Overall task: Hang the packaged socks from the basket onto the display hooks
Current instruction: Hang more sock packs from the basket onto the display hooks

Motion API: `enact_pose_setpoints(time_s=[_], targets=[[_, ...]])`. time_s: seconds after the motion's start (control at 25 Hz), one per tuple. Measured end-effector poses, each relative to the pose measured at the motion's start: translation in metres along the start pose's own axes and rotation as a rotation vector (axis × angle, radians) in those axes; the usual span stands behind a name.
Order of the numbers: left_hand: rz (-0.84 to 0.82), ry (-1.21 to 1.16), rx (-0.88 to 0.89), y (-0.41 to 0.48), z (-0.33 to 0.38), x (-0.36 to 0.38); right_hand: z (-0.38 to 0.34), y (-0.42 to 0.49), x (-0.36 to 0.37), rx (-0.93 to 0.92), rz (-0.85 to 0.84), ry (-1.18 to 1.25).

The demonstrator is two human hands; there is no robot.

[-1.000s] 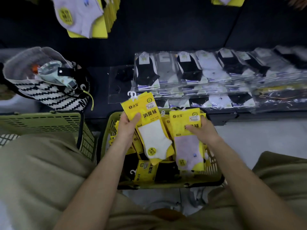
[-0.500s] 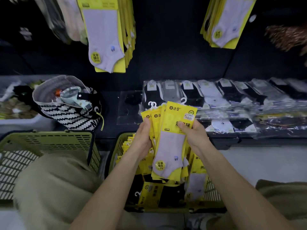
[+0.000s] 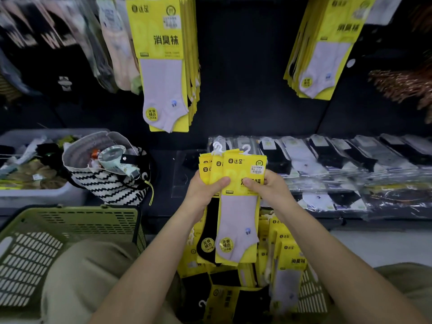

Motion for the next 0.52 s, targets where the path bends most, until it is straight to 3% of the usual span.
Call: enact_pose_setpoints(time_s=[0.08,0.24,0.4,0.52], targets=[[0.011,0.011,0.046,0.011,0.023,-0.001,-0.019,0.012,-0.002,-0.020,0.011,-0.008],[-0.012,0.083,0.138,0.034,0.069,0.006,-0.085,0.032,-0.025,-0.199,0.222,0.107],[-0.006,0.111,0.198,0.055,0.108,0.011,-0.153,0.047,-0.028,-0.364,0.195,-0.026],[0.008,0.133,0.261,0.067,0.140,0.013,-0.191,0.065,-0.028,-0.367,0.181,-0.103]])
Point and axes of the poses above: each hand's wrist, its own y-axis towards the middle knuckle, its own x-axis out of the palm, z = x × y, the point moved 8 cm from there along y, towards the middle knuckle, and after that the axes turned 3 degrees about x, right-handed, at the moved point
